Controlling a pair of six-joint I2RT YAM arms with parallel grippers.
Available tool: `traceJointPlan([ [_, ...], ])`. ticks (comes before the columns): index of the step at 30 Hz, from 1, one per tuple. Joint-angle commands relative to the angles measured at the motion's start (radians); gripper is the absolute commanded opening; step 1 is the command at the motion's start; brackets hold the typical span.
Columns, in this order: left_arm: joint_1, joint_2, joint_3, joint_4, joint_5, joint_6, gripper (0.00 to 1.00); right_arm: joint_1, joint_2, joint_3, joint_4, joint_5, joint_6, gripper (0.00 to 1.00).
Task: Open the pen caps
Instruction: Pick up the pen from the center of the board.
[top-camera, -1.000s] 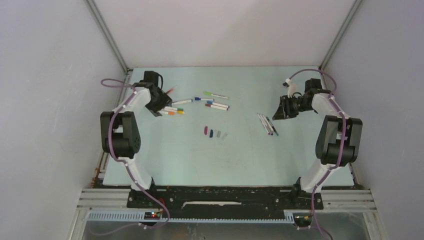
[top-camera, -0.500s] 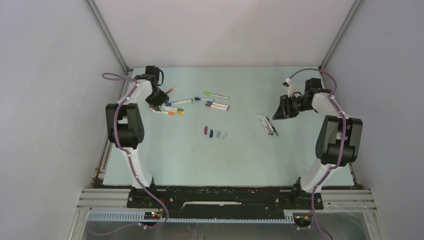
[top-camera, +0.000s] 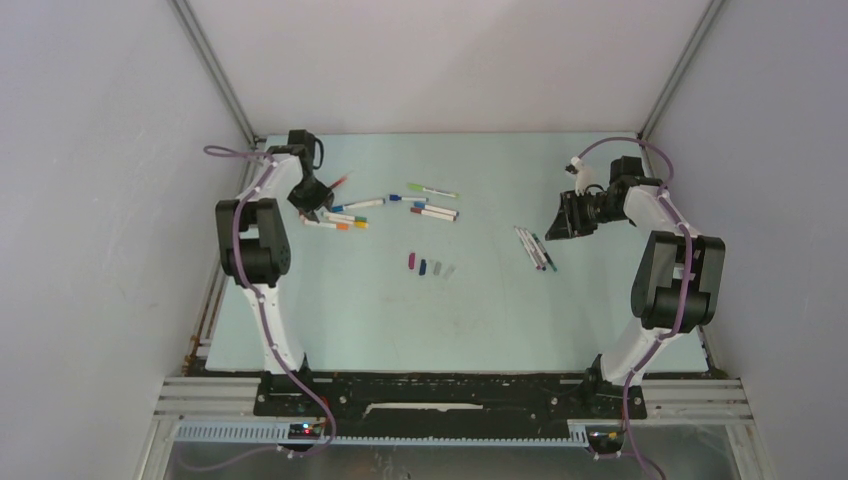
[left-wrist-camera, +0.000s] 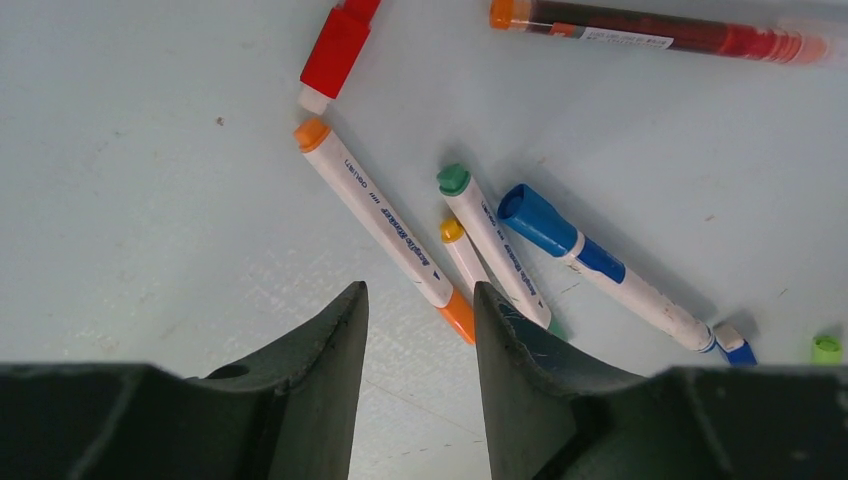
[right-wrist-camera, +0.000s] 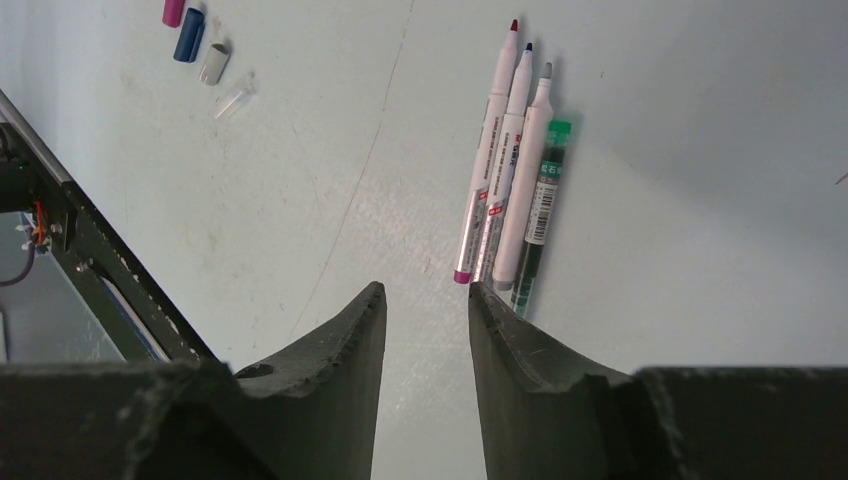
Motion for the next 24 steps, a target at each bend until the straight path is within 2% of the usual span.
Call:
traceJointPlan([
  [1,0.003,0.016,0.054,-0.028,-0.025,-0.003,0.47,-0.002,-0.045,0.041,-0.004,-0.013,-0.013,0.39],
  [17,0.012,0.041,0.029,-0.027,-0.026,-0.003,0.43,-0.002,-0.044,0.041,-0.004,-0.014,-0.014,0.39],
  [24,0.019,0.031,0.002,-0.006,-0.014,-0.007,0.37,-0.002,-0.043,0.041,-0.006,-0.014,-0.017,0.4],
])
